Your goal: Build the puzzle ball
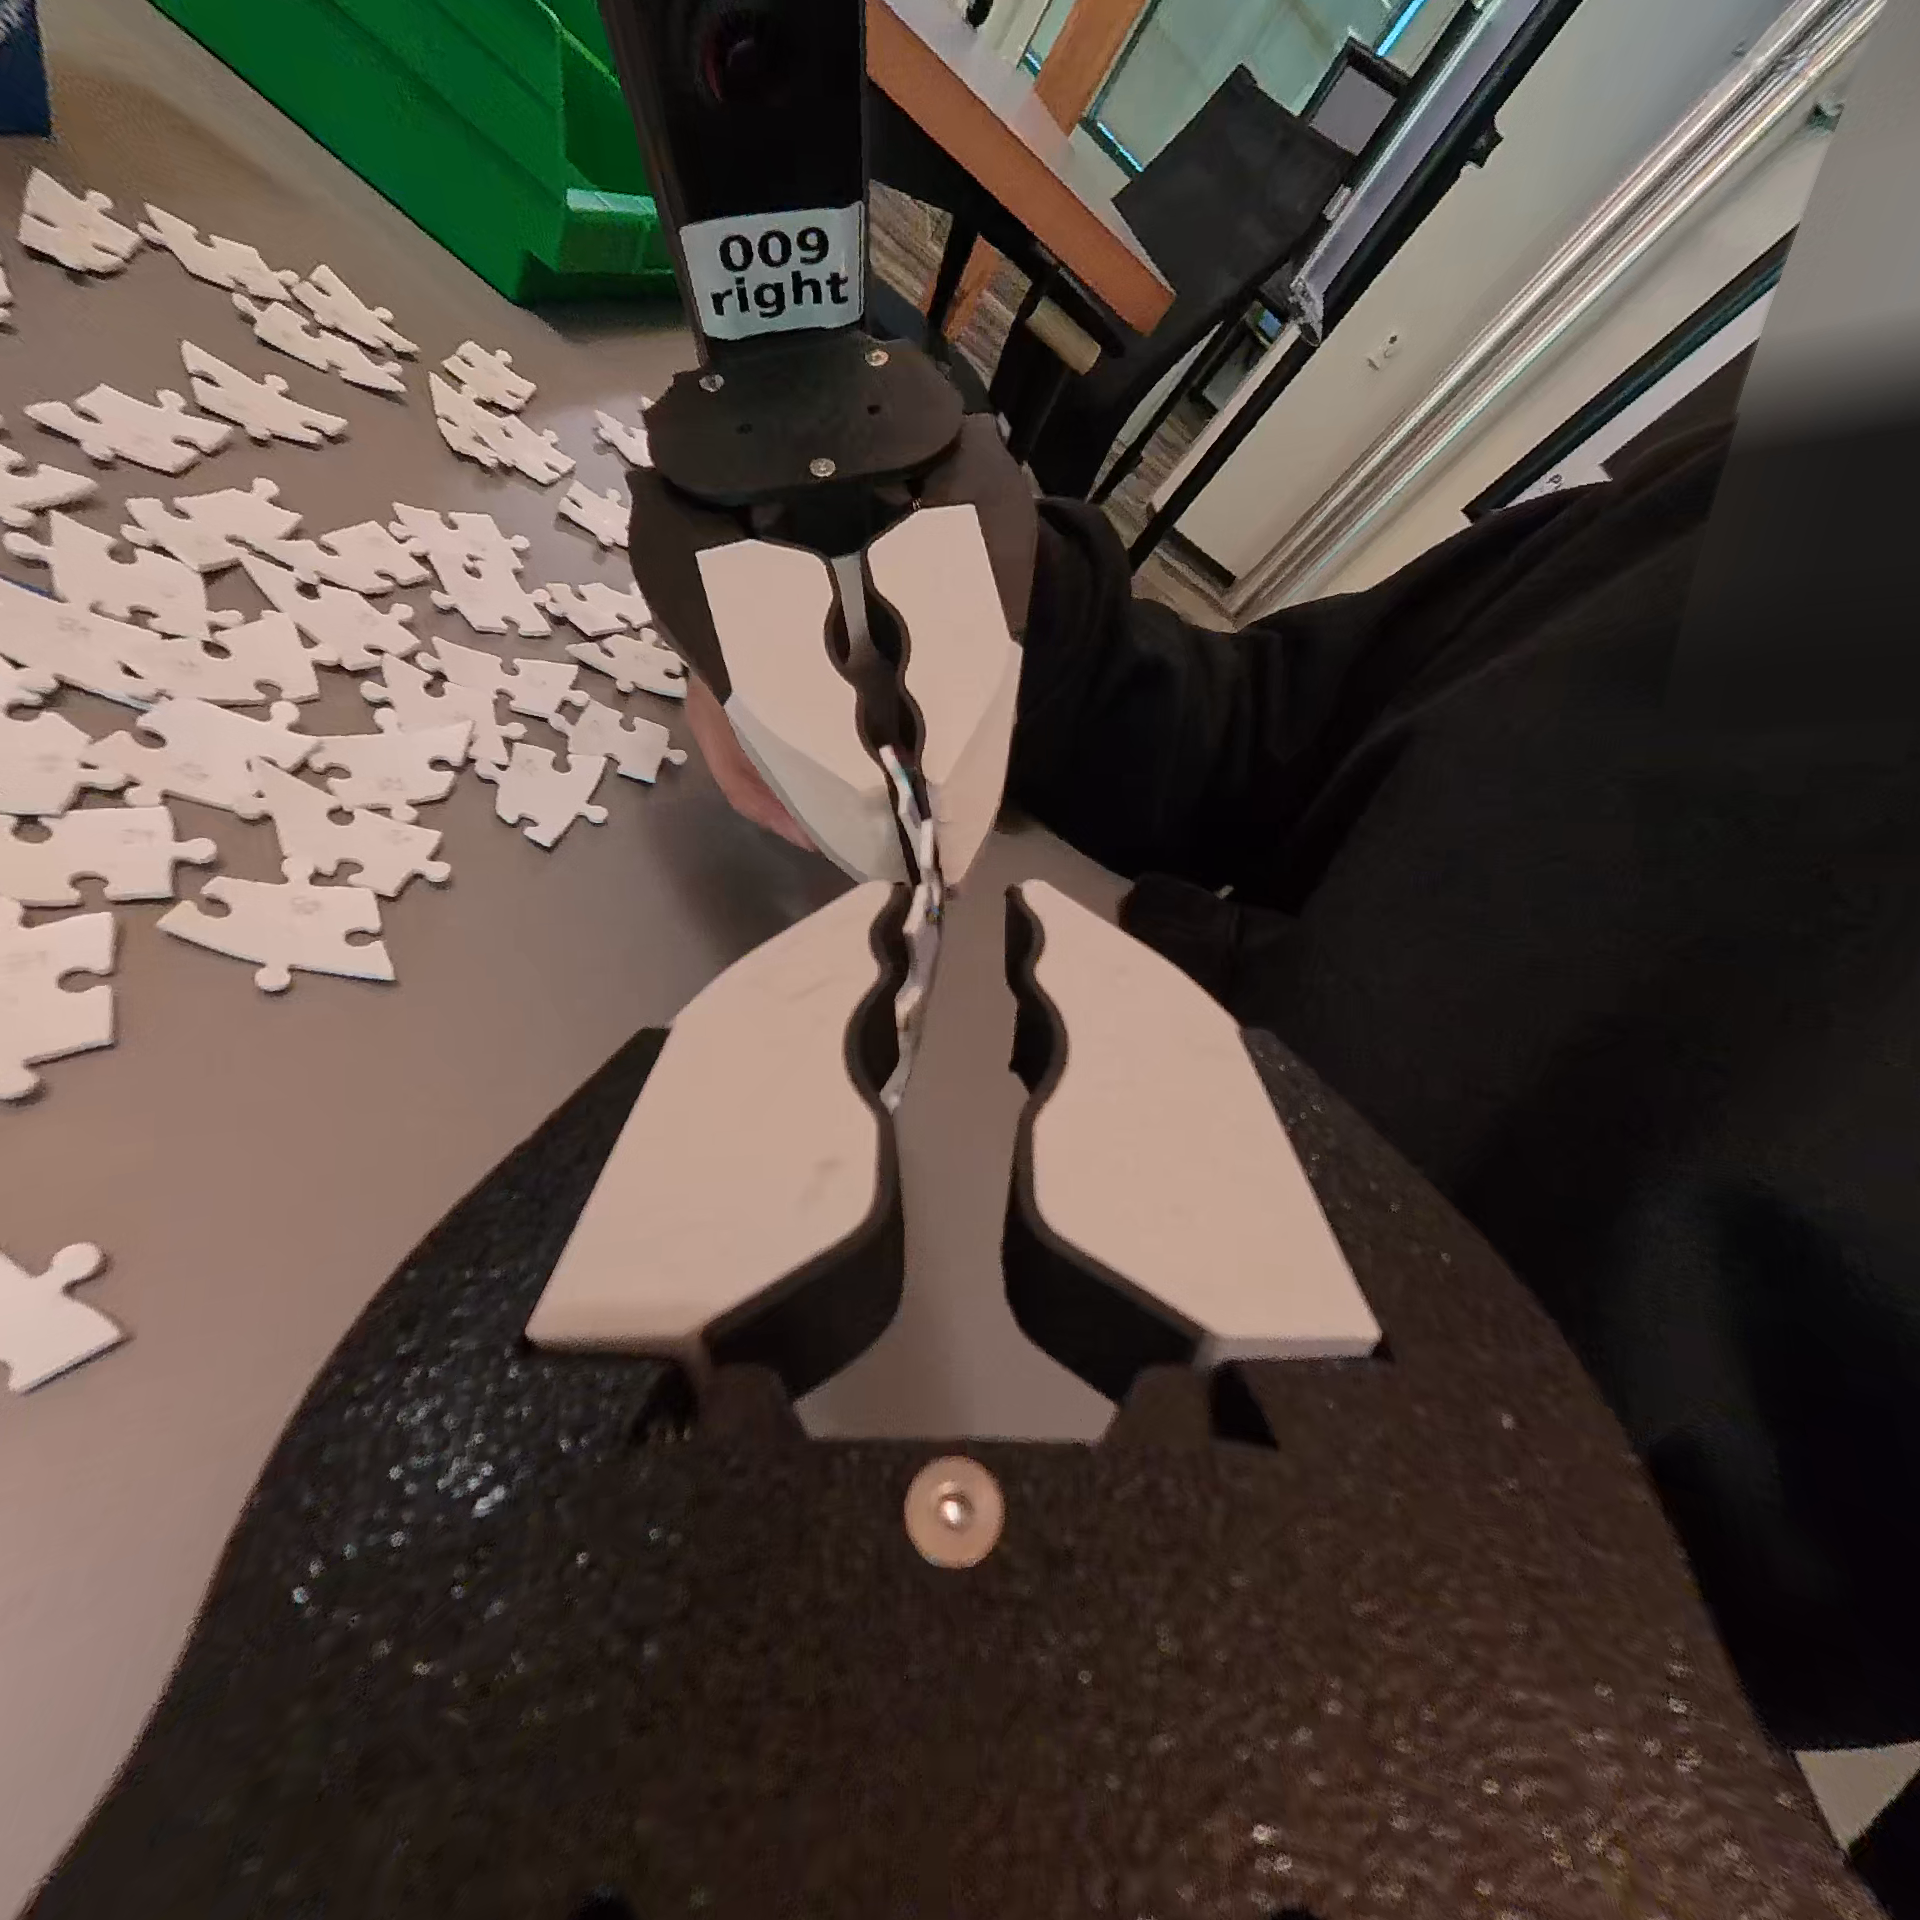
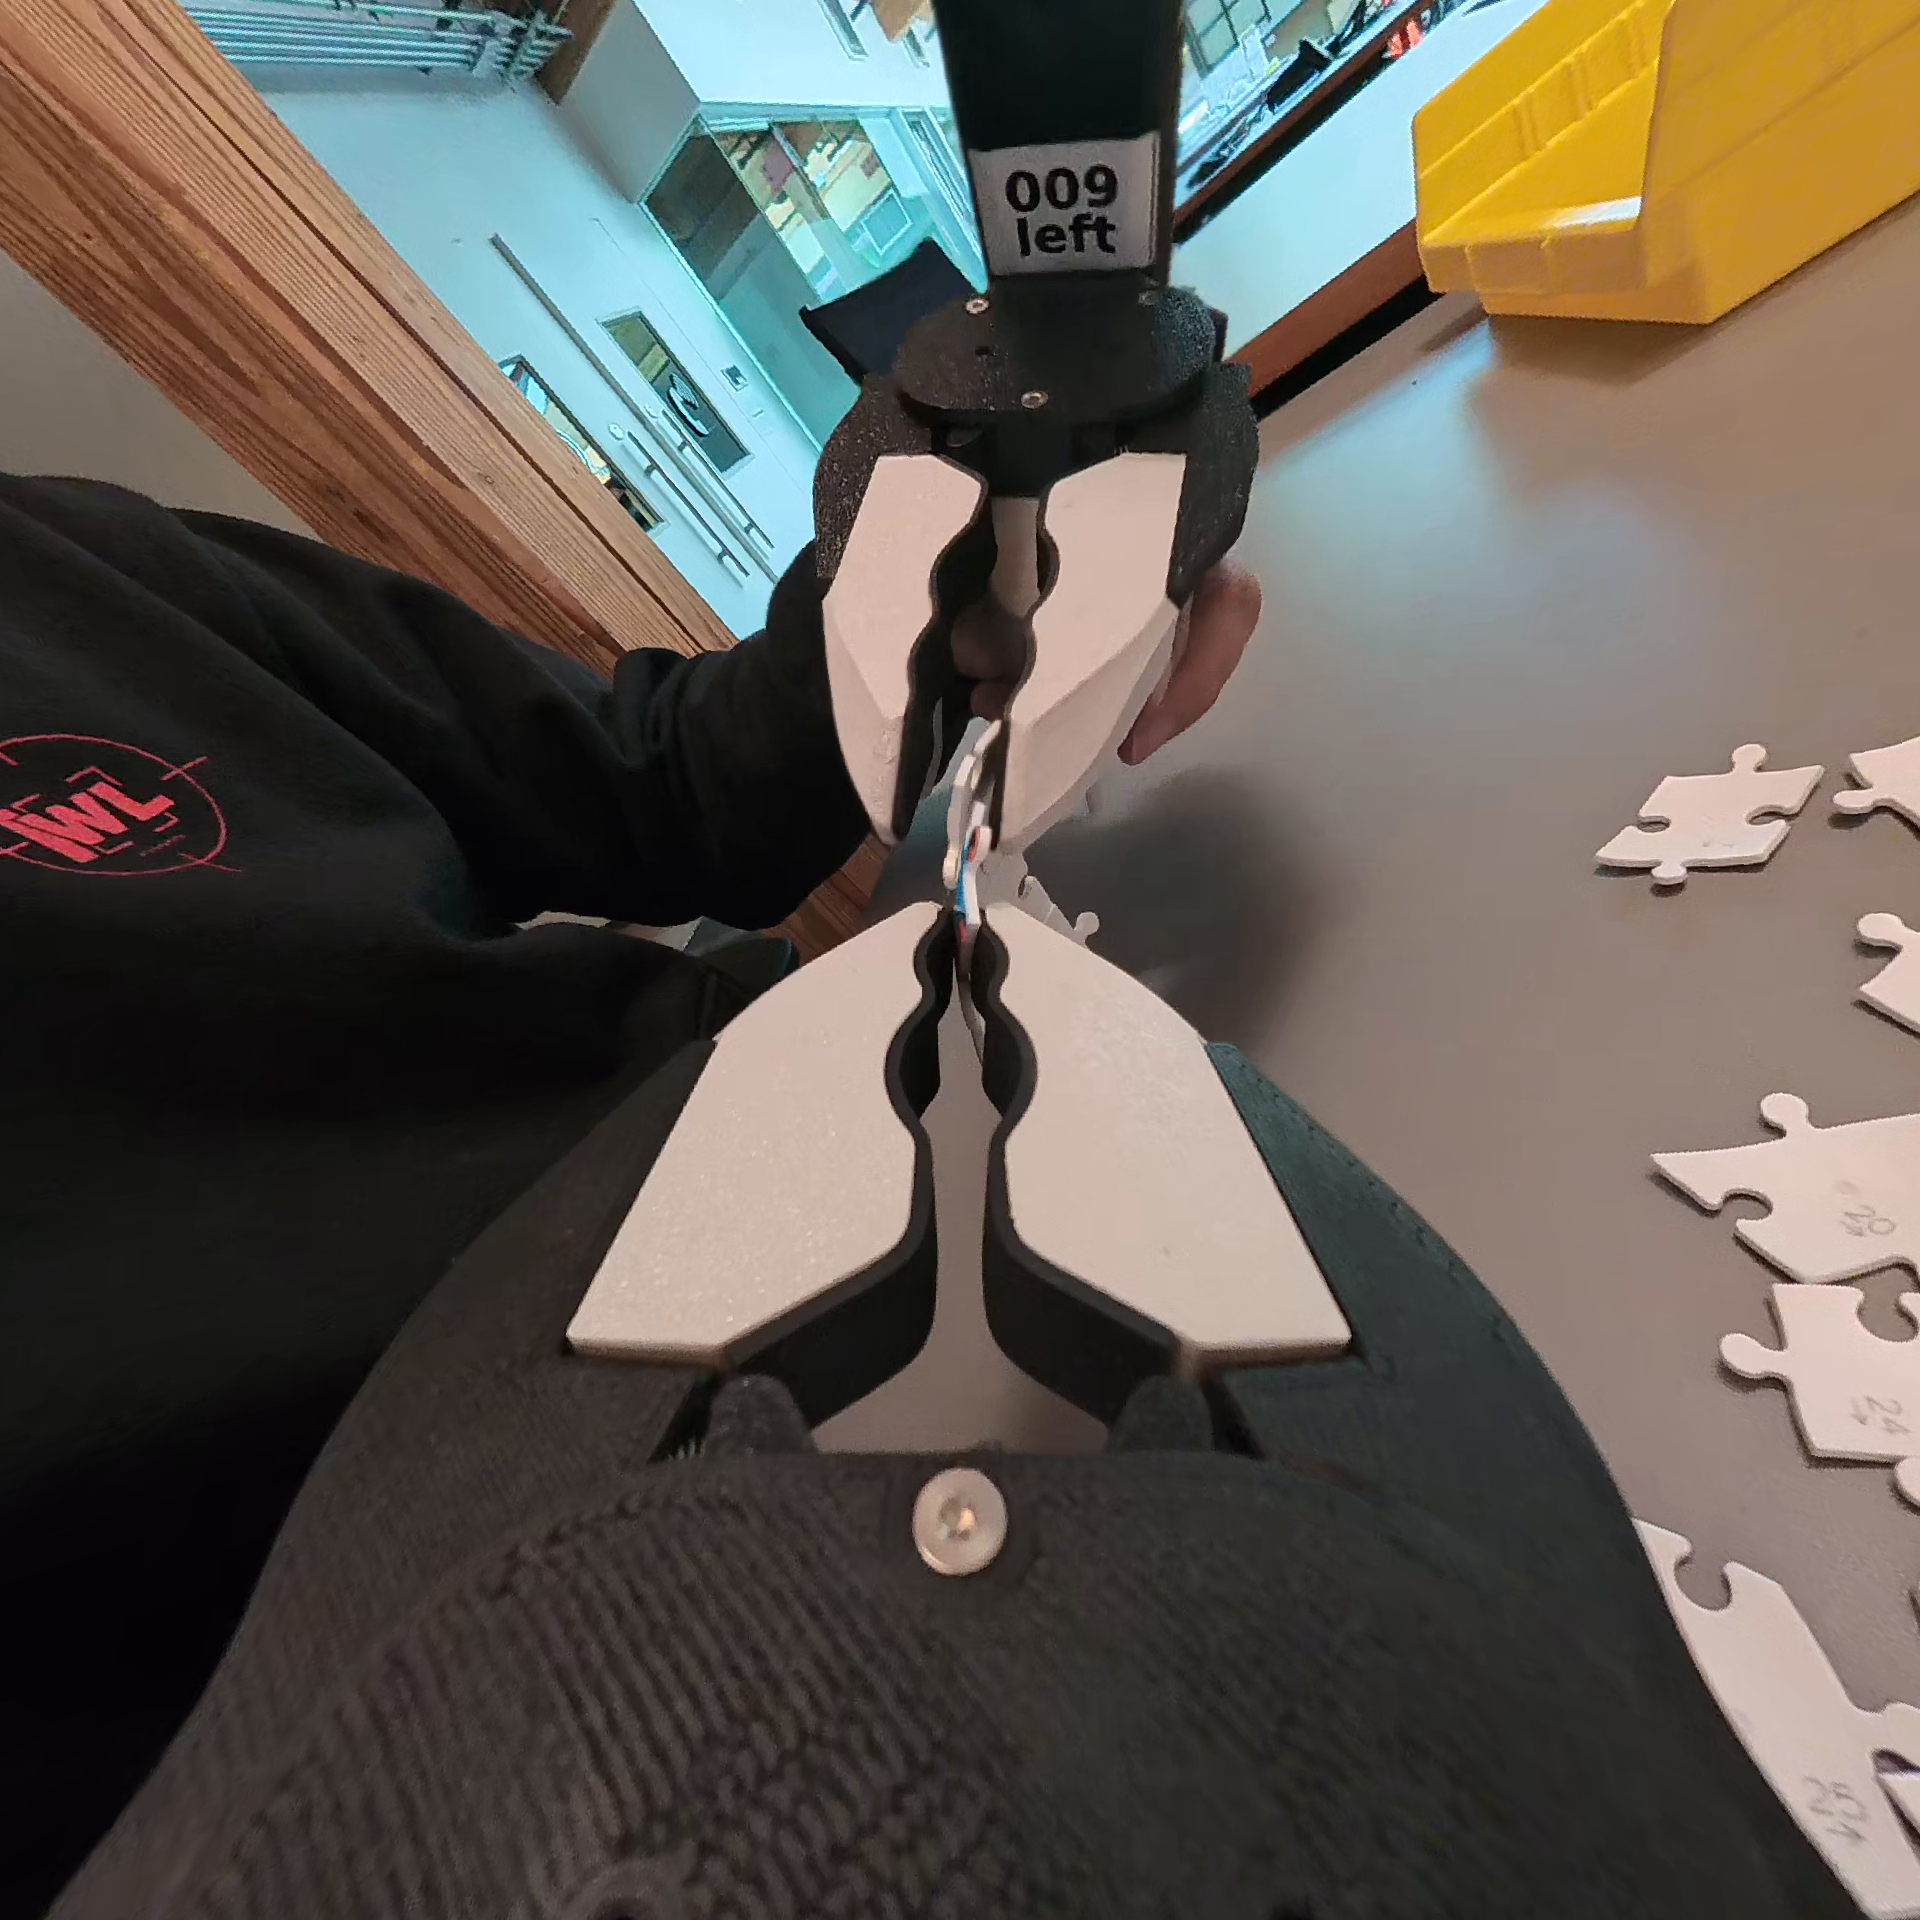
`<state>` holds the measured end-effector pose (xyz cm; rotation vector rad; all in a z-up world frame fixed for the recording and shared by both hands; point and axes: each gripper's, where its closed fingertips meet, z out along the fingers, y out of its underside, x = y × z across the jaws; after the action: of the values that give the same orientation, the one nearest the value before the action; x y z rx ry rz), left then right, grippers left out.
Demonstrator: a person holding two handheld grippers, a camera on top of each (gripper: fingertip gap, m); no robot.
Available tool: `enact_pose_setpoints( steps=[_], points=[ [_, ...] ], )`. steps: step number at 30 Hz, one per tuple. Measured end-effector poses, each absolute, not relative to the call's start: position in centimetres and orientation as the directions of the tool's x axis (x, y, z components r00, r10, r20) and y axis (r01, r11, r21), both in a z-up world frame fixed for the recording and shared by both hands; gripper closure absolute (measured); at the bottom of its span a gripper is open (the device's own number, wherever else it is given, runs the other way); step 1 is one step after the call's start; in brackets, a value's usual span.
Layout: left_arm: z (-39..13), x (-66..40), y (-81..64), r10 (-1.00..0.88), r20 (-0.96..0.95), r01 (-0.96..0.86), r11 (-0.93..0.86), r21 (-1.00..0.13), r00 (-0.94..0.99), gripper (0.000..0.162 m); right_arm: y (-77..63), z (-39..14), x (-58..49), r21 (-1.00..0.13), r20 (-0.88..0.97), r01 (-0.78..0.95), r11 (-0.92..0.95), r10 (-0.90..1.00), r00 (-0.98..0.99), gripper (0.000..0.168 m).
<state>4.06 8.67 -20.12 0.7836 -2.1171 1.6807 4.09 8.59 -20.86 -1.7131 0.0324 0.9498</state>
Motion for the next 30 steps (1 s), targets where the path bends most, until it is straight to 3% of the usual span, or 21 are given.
enact_pose_setpoints(
  steps=[10, 30],
  points=[
    [-20.6, 3.9, 8.4, -0.233, 0.523, -0.567, 0.206, -0.798, -0.820, 0.159, 8.5, -20.9, 3.8, -0.798, -0.600, -0.461, -0.388, 0.441, 0.668, 0.166],
    [-22.3, 2.8, 8.1, -0.189, 0.592, -0.620, 0.299, -0.726, -0.784, 0.160, 8.4, -22.4, 2.7, -0.817, -0.547, -0.341, -0.464, 0.440, 0.712, 0.166]
  ],
)
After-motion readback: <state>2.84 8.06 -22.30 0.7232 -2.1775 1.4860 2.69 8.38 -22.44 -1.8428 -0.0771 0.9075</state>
